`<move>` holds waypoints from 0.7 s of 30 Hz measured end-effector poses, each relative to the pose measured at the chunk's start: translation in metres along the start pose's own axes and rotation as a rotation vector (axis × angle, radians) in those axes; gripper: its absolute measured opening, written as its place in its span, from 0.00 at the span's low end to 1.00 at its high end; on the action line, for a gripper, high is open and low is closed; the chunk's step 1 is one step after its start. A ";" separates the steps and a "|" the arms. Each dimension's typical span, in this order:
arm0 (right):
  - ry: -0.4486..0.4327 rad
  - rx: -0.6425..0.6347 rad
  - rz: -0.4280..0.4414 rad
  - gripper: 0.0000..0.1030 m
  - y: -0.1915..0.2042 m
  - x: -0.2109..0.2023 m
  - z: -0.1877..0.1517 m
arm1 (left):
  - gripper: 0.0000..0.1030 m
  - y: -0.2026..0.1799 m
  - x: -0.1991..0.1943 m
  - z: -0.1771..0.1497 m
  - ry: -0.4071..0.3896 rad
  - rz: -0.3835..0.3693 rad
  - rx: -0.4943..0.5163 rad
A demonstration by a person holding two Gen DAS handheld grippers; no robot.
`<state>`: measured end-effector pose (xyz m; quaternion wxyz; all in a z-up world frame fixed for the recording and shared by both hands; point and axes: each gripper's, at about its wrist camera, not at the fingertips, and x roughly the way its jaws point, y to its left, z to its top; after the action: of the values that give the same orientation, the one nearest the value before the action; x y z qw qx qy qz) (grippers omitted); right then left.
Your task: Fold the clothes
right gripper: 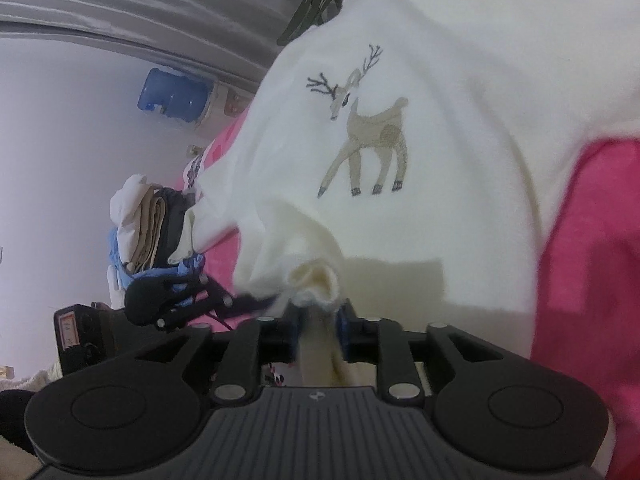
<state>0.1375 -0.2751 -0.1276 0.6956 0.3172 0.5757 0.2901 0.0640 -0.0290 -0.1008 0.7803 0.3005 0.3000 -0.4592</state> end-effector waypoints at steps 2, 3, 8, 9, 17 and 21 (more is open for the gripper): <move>-0.011 -0.011 -0.001 0.29 0.003 -0.005 0.002 | 0.07 0.001 -0.019 -0.003 -0.022 0.008 0.000; -0.016 -0.029 -0.004 0.32 0.007 -0.008 0.004 | 0.07 0.001 -0.030 -0.005 -0.029 0.015 0.002; -0.003 -0.171 -0.017 0.33 0.039 -0.006 0.011 | 0.07 0.007 -0.095 -0.026 -0.008 0.105 0.007; 0.006 -0.196 -0.011 0.33 0.046 -0.003 0.012 | 0.07 0.009 -0.108 -0.033 -0.002 0.125 -0.007; 0.147 -0.389 -0.040 0.33 0.087 0.034 -0.003 | 0.07 0.004 -0.157 -0.095 0.127 0.182 -0.088; 0.227 -0.416 -0.098 0.33 0.082 0.048 -0.015 | 0.07 0.005 -0.146 -0.123 0.192 0.137 -0.177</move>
<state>0.1277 -0.1852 -0.0956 0.6901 0.1039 0.5927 0.4022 -0.0135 0.1429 -0.0697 0.8010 0.2928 0.3913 -0.3457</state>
